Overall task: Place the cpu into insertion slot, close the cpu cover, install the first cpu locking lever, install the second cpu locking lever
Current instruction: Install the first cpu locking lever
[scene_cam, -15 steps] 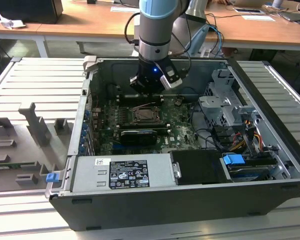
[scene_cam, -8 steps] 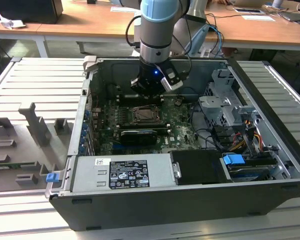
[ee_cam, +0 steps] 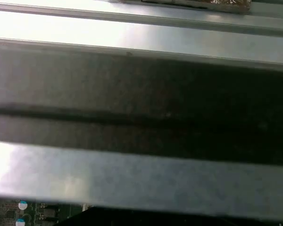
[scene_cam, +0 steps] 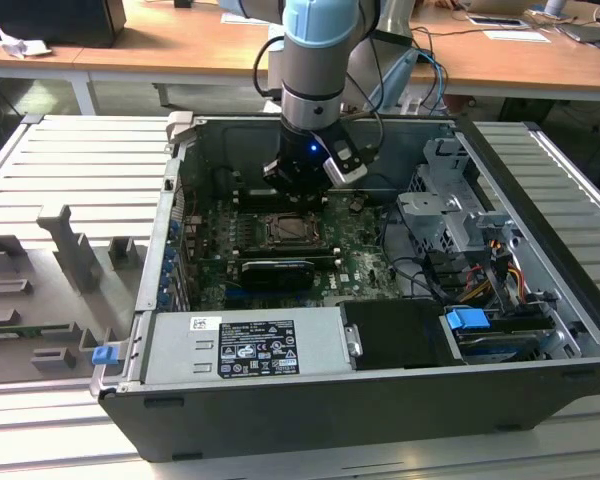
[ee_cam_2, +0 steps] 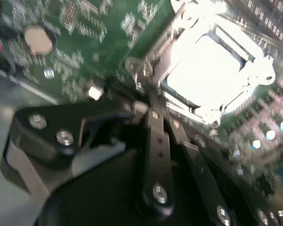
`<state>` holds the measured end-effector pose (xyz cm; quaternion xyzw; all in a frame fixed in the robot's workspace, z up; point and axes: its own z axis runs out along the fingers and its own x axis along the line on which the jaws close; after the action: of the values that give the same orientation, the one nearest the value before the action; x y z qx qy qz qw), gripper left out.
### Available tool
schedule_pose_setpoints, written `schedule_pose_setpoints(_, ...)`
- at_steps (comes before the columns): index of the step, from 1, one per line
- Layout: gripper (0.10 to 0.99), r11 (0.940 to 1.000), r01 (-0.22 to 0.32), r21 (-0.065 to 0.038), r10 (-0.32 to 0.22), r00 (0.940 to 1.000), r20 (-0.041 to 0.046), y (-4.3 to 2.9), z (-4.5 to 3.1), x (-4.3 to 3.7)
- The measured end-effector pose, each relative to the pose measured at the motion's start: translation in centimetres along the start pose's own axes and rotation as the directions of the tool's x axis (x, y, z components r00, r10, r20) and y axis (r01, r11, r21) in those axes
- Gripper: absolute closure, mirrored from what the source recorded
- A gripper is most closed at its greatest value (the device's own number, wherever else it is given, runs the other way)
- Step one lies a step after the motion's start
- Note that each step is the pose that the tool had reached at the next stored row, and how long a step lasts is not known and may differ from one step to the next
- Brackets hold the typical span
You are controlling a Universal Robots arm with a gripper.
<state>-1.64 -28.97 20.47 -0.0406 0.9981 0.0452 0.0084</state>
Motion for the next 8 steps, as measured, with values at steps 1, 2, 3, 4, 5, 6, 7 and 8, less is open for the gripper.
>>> schedule_pose_setpoints(1, 0.980, 1.0000, 0.000, 0.001, 0.000, 1.0000, 0.0000, 0.00, 0.03, -0.04)
schedule_pose_setpoints(2, 0.980, 1.0000, 0.000, 0.001, 0.000, 1.0000, -0.0001, 0.01, 0.05, -0.08)
schedule_pose_setpoints(3, 0.980, 1.0000, 0.000, 0.001, 0.000, 1.0000, 0.0002, 0.01, 0.07, -0.11)
schedule_pose_setpoints(4, 0.980, 1.0000, 0.000, 0.001, 0.000, 1.0000, 0.0002, 0.01, 0.08, -0.11)
schedule_pose_setpoints(5, 0.980, 1.0000, 0.000, 0.001, 0.000, 1.0000, 0.0002, 0.01, 0.08, -0.11)
schedule_pose_setpoints(6, 0.980, 1.0000, 0.000, 0.001, 0.000, 1.0000, 0.0001, 0.01, 0.07, -0.11)
schedule_pose_setpoints(7, 0.980, 1.0000, 0.000, 0.001, 0.000, 1.0000, 0.0004, 0.02, -0.08, -0.12)
schedule_pose_setpoints(8, 0.980, 1.0000, 0.000, 0.001, 0.000, 1.0000, 0.0002, 0.05, -0.41, -0.13)
